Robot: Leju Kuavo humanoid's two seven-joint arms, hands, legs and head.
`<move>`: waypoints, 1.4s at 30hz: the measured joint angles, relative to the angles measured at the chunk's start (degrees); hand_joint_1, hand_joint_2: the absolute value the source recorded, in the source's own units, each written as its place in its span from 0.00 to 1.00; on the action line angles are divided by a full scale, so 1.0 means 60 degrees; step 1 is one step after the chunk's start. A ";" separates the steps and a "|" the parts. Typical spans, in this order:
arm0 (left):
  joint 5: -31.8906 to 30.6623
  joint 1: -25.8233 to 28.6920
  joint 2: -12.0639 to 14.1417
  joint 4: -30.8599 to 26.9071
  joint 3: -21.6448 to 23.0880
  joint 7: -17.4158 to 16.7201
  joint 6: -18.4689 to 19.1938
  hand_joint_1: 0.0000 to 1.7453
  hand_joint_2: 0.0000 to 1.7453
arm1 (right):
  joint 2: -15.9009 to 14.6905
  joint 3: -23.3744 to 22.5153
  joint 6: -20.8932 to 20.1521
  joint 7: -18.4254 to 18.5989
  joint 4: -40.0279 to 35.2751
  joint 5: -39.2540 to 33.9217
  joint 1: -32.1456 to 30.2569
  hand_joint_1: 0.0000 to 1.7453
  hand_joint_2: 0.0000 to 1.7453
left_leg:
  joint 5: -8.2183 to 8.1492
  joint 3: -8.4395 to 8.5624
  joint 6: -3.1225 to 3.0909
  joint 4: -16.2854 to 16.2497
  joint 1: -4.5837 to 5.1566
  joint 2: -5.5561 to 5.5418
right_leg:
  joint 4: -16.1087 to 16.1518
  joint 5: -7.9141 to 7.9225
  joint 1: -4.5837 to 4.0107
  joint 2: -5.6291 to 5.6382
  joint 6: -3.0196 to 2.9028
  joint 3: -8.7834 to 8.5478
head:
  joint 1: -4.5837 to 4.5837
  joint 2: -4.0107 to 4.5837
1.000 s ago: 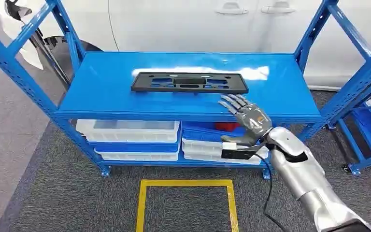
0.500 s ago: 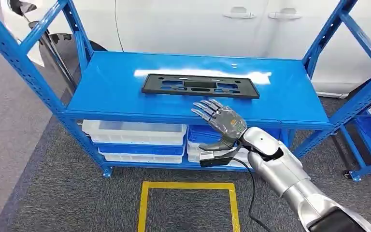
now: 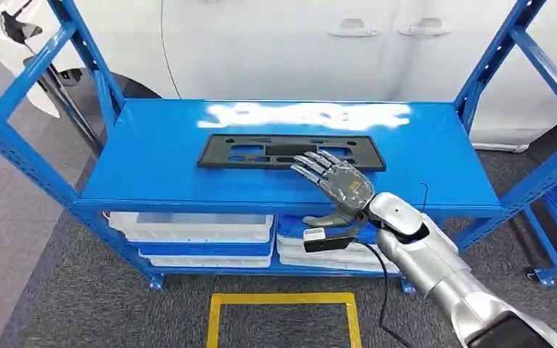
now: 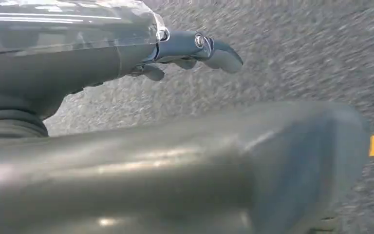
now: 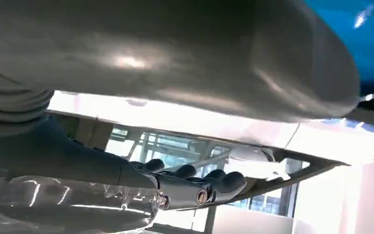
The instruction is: Take the parts from the cabinet and place them on the table.
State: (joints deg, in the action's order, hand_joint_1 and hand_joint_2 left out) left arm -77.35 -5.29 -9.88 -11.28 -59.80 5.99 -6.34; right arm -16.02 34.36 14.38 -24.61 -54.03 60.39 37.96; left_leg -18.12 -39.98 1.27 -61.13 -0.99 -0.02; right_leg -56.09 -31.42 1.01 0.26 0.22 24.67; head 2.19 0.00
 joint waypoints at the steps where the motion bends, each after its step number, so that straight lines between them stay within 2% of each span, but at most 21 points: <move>1: 0.0000 0.0029 0.0000 0.0033 0.0004 0.0000 0.0007 0.00 0.00 | 0.0004 0.0011 -0.0011 0.0007 0.0007 -0.0015 0.0002 0.00 0.00 | -0.0242 0.0123 -0.0037 -0.0180 0.0096 -0.0019 | 0.0050 -0.0104 -0.0063 0.0006 0.0093 -0.0044 | 0.0000 0.0004; 3: 0.0000 -0.0040 0.0000 0.0036 0.0004 -0.0022 0.0000 0.00 0.00 | 0.0004 0.0015 -0.0051 0.0033 -0.0015 -0.0025 -0.0004 0.00 0.00 | -0.0685 0.0391 -0.0284 0.0274 0.0089 -0.0046 | 0.0081 -0.0181 -0.0059 0.0027 0.0209 -0.0078 | -0.0004 0.0000; 6: 0.0007 -0.0045 0.0004 0.0036 0.0000 -0.0069 -0.0040 0.00 0.00 | 0.0004 0.0018 -0.0080 0.0047 -0.0124 -0.0040 0.0020 0.00 0.00 | -0.0822 0.0552 -0.0472 0.0418 0.0031 -0.0065 | -0.0431 0.0042 -0.0020 0.0014 0.0382 0.0182 | 0.0000 0.0004; 8: 0.0011 -0.0056 0.0000 0.0040 0.0000 -0.0069 -0.0029 0.00 0.00 | 0.0004 0.0018 -0.0160 0.0062 -0.0127 -0.0083 0.0043 0.00 0.00 | -0.0917 0.0750 -0.0561 0.0526 0.0041 -0.0076 | -0.1778 -0.0043 -0.0028 0.0005 0.0406 0.1036 | -0.0004 0.0000; 10: 0.0011 -0.0037 0.0000 0.0040 0.0000 -0.0069 0.0000 0.00 0.00 | 0.0004 0.0022 -0.0222 0.0073 -0.0095 -0.0164 -0.0005 0.00 0.00 | -0.1076 0.0931 -0.0583 0.0558 0.0062 -0.0095 | -0.2887 -0.0760 -0.0046 0.0005 0.0404 0.1974 | -0.0004 0.0004; 11: 0.0025 -0.0026 0.0000 0.0040 0.0000 -0.0066 0.0004 0.00 0.00 | 0.0004 0.0025 -0.0244 0.0066 -0.0073 -0.0204 -0.0017 0.00 0.00 | -0.1159 0.1027 -0.0589 0.0555 0.0073 -0.0107 | -0.3103 -0.0964 -0.0046 0.0004 0.0388 0.2297 | 0.0000 0.0003; 12: 0.0051 -0.0026 0.0000 0.0040 -0.0004 -0.0062 0.0029 0.00 0.00 | 0.0004 0.0029 -0.0284 0.0026 -0.0036 -0.0258 -0.0016 0.00 0.00 | -0.1249 0.1161 -0.0592 0.0555 0.0092 -0.0125 | -0.2976 -0.0866 -0.0046 0.0003 0.0373 0.2462 | -0.0004 0.0004; 13: 0.0055 -0.0033 0.0000 0.0040 -0.0004 -0.0051 0.0036 0.00 0.00 | 0.0004 0.0029 -0.0313 -0.0011 -0.0004 -0.0306 -0.0006 0.00 0.00 | -0.1356 0.1325 -0.0596 0.0557 0.0114 -0.0137 | -0.2482 -0.0404 -0.0052 0.0003 0.0341 0.2439 | -0.0004 0.0003; 14: 0.0065 -0.0039 -0.0004 0.0040 -0.0004 -0.0044 0.0058 0.00 0.00 | 0.0004 0.0029 -0.0328 -0.0029 0.0040 -0.0335 0.0019 0.00 1.00 | -0.1451 0.1486 -0.0596 0.0564 0.0141 -0.0148 | -0.1778 0.0260 -0.0065 0.0004 0.0284 0.2294 | -0.0004 0.0000; 16: 0.0080 -0.0034 -0.0036 0.0051 -0.0004 -0.0014 0.0080 0.00 0.00 | 0.0004 0.0033 -0.0335 -0.0044 0.0221 -0.0350 0.0111 0.00 1.00 | -0.1626 0.1636 -0.0575 0.0594 0.0151 -0.0151 | -0.0325 0.1649 -0.0185 -0.0012 0.0043 0.2077 | -0.0004 0.0004; 17: 0.0087 -0.0057 -0.0036 0.0058 -0.0004 -0.0004 0.0091 0.00 0.00 | 0.0004 0.0044 -0.0331 -0.0040 0.0342 -0.0346 0.0151 0.00 1.00 | -0.1666 0.1727 -0.0518 0.0574 0.0184 -0.0192 | -0.0373 0.1235 -0.0234 -0.0023 0.0022 0.2101 | 0.0000 0.0004; 20: 0.0149 -0.0087 -0.0044 0.0062 -0.0007 0.0033 0.0106 0.00 0.00 | 0.0055 0.0077 -0.0302 -0.0040 0.0634 -0.0353 0.0281 0.00 1.00 | -0.1656 0.1826 -0.0338 0.0491 0.0200 -0.0186 | -0.0245 0.1439 -0.0243 0.0007 -0.0115 0.1950 | -0.0015 0.0004; 22: 0.0164 -0.0099 -0.0036 0.0062 -0.0015 0.0055 0.0113 0.00 0.00 | 0.0153 0.0095 -0.0248 -0.0022 0.0864 -0.0350 0.0353 0.00 1.00 | -0.1924 0.1769 -0.0247 0.0201 0.0184 -0.0140 | -0.0126 0.1454 -0.0151 -0.0001 -0.0169 0.1753 | -0.0007 0.0004; 25: 0.0171 -0.0116 -0.0036 0.0062 -0.0015 0.0095 0.0146 0.00 0.00 | 0.0332 0.0124 -0.0124 0.0048 0.1217 -0.0277 0.0389 0.00 1.00 | -0.2929 0.0681 -0.0112 -0.1765 0.0117 -0.0111 | -0.0130 0.1402 -0.0157 -0.0009 -0.0255 0.1729 | -0.0007 0.0004; 26: 0.0168 -0.0106 -0.0036 0.0062 -0.0015 0.0095 0.0149 0.00 0.00 | 0.0386 0.0142 -0.0098 0.0069 0.1345 -0.0229 0.0378 0.00 1.00 | -0.3062 0.0335 -0.0046 -0.2279 0.0105 -0.0100 | -0.0138 0.1388 -0.0156 -0.0005 -0.0255 0.1729 | -0.0007 0.0000; 28: 0.0149 -0.0093 -0.0029 0.0062 -0.0015 0.0106 0.0171 0.00 0.00 | 0.0437 0.0225 -0.0026 0.0069 0.1675 -0.0102 0.0378 0.00 1.00 | -0.2585 0.0279 -0.0067 -0.1926 0.0071 -0.0072 | -0.0158 0.1346 -0.0149 0.0005 -0.0229 0.1697 | -0.0007 0.0000; 31: 0.0127 -0.0111 -0.0022 0.0062 -0.0015 0.0127 0.0171 0.00 0.00 | 0.0488 0.0295 0.0015 0.0066 0.1993 0.0000 0.0414 0.00 1.00 | -0.1182 0.1123 -0.0115 0.0378 0.0049 -0.0060 | -0.0212 0.1268 -0.0138 0.0003 -0.0123 0.1639 | -0.0007 0.0004; 32: 0.0124 -0.0119 -0.0022 0.0062 -0.0015 0.0127 0.0175 0.00 0.00 | 0.0488 0.0306 0.0033 0.0065 0.2116 0.0043 0.0446 0.00 1.00 | -0.1505 0.1105 -0.0182 0.0516 0.0094 -0.0057 | -0.0268 0.1264 -0.0178 0.0006 -0.0085 0.1651 | -0.0007 0.0003; 37: 0.0091 -0.0140 -0.0033 0.0062 -0.0015 0.0142 0.0186 0.00 0.00 | 0.0535 0.0422 0.0211 0.0066 0.2670 0.0215 0.0624 0.00 1.00 | -0.1142 0.1199 -0.0527 0.0614 0.0062 -0.0037 | -0.0393 0.1116 -0.0135 0.0007 0.0207 0.1716 | -0.0011 0.0004; 40: 0.0120 -0.0167 -0.0033 0.0062 -0.0015 0.0149 0.0197 0.00 0.00 | 0.0576 0.0521 0.0211 0.0161 0.2977 0.0368 0.0750 0.00 1.00 | -0.1131 0.1188 -0.0573 0.0619 0.0062 -0.0032 | -0.2399 0.0078 -0.0091 -0.0006 0.0339 0.2646 | -0.0011 0.0004; 42: 0.0160 -0.0142 -0.0026 0.0062 -0.0022 0.0149 0.0197 0.00 0.00 | 0.0663 0.0583 0.0317 0.0452 0.3235 0.0580 0.0859 0.00 1.00 | -0.1139 0.1194 -0.0576 0.0615 0.0063 -0.0032 | -0.3281 -0.0091 -0.0080 -0.0007 0.0368 0.3101 | -0.0011 0.0004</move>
State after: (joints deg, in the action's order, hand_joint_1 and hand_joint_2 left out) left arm -76.39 -6.14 -10.03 -10.91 -59.93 6.89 -5.16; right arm -12.04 37.86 16.29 -21.90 -34.62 63.87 43.11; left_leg -24.96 -32.81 -2.19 -57.44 -0.61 -0.22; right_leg -75.77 -31.96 0.54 0.21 2.42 43.27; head 2.12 0.02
